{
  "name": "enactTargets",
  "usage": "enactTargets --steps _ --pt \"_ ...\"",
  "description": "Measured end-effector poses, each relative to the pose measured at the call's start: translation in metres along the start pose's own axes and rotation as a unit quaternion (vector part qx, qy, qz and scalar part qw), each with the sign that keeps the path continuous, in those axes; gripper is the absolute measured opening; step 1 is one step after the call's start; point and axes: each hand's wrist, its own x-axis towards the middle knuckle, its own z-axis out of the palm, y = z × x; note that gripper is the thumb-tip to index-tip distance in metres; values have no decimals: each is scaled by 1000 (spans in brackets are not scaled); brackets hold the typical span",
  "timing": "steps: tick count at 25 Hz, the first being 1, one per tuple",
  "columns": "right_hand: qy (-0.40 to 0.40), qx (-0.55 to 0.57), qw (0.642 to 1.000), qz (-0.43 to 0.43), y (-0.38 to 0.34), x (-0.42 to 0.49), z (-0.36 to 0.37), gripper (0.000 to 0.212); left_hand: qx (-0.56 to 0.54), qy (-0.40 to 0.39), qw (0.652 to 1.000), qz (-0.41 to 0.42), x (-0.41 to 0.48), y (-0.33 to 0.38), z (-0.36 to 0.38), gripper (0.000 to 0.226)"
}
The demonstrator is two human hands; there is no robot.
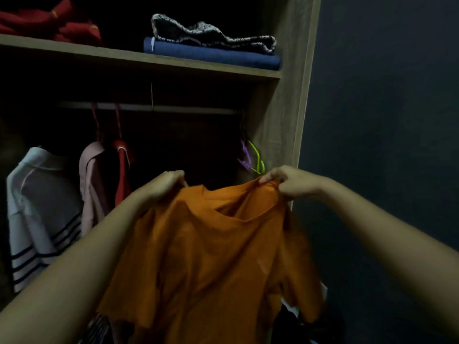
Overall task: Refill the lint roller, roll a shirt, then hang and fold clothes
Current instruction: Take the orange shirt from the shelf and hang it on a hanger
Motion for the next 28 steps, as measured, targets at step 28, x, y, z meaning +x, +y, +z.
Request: enactTargets --steps 28 --pt "107 31 993 -49 4 47 41 63 -117 253 957 76 57 -24 119 24"
